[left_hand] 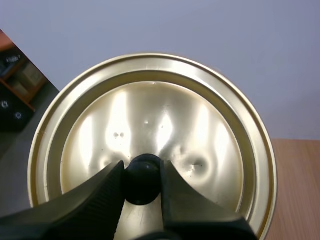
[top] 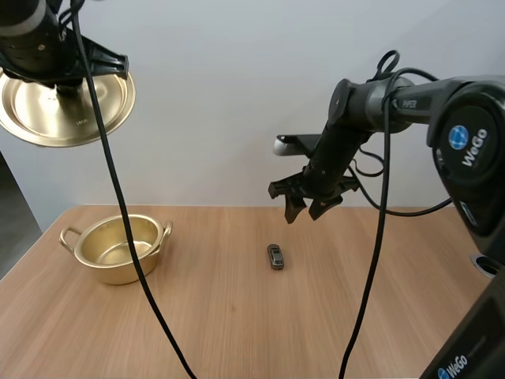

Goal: Open the pot, put the car inside, and close it

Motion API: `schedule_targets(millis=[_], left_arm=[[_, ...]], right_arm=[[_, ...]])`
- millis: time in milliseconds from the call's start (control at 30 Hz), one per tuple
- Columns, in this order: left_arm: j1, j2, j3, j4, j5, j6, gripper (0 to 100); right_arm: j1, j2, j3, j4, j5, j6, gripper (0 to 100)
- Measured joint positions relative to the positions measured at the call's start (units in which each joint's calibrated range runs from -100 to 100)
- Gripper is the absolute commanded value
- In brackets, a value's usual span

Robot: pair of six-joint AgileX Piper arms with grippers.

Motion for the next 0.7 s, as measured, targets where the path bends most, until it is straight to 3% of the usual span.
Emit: schedule_targets(millis=[133,333,533,700], left_arm=[[0.00,-4.64,-0.05,0.00,1.88,0.77,0],[0.00,-4.63,-0.05,0.00,6.76,1.25,0],[0.00,-4.63,-0.05,0.00,6.76,1.76,0],[0.00,-4.63,-0.05,0.00,6.76,1.76,0]], right_arm=[[2.49,3.99,0.00,3.20,-1.00,-1.14,100],[4.44,4.15,0.00,4.09,-7.55,-1.14,100],[4.44,4.15,0.00,-0.37,-16.52,-1.14,100],[4.44,4.15,0.00,-2.35,-15.64,-1.05,100]])
